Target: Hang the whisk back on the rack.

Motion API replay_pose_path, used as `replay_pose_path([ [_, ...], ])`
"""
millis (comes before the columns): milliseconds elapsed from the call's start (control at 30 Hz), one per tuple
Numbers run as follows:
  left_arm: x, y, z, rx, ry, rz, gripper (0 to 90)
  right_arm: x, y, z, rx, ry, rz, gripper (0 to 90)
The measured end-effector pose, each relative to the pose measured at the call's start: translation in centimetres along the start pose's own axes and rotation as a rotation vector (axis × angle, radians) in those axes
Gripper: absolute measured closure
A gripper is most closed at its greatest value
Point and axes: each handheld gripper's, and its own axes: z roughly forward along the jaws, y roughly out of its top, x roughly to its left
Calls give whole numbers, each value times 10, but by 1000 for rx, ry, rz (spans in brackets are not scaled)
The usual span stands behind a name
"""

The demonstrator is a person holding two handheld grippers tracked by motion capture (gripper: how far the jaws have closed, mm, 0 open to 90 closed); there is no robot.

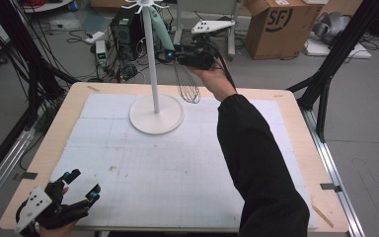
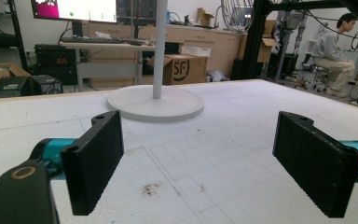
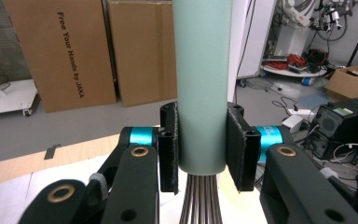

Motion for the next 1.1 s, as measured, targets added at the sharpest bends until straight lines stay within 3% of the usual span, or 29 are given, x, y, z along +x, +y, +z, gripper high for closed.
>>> replay_pose_path([
  [400, 2, 0, -5, -1, 15, -5, 168, -3, -1, 22, -10, 7, -3, 691],
  [967, 2, 0, -7, -1, 20, 3, 169, 2, -4, 26, 2, 4, -7, 683],
  [1100, 1, 0, -8, -4, 22, 6, 169, 5, -6, 27, 1, 1, -8, 623],
])
